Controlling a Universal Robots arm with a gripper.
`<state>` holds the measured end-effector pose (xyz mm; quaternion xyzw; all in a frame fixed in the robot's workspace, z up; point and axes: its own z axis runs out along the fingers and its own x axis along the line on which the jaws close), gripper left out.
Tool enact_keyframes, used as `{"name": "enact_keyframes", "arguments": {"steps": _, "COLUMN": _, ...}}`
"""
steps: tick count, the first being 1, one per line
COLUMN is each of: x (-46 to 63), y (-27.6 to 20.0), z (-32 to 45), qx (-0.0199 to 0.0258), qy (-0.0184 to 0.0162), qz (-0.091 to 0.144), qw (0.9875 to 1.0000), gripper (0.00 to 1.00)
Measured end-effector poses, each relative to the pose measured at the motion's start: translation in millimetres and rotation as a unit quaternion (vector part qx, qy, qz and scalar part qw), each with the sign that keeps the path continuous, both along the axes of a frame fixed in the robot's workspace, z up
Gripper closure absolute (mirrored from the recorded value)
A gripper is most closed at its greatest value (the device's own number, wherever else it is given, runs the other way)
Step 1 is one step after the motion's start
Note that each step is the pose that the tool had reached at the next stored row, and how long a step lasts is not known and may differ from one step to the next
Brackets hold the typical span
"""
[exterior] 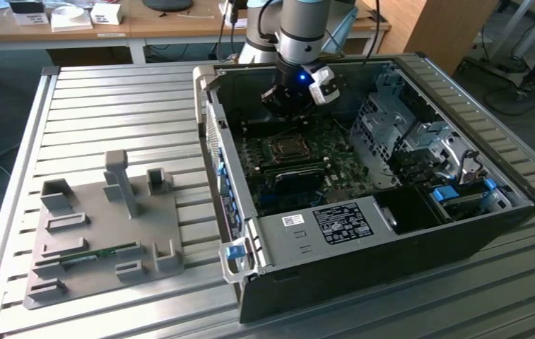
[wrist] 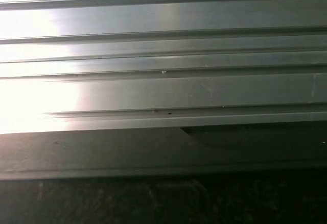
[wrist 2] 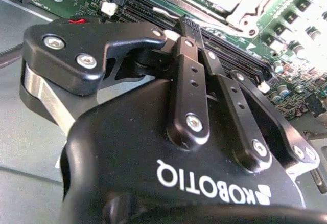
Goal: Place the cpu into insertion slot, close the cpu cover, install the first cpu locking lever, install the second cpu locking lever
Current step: 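Install the first cpu locking lever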
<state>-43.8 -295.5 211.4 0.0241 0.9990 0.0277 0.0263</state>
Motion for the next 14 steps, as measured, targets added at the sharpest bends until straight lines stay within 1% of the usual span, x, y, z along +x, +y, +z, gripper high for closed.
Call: {"name": "enact_keyframes", "arguments": {"steps": 14, "x": 3.5, "y": 0.1, "z": -0.5, "qx": 0.0, "qy": 0.0, "qz": 0.0, "qw": 1.0, "gripper": 0.89}}
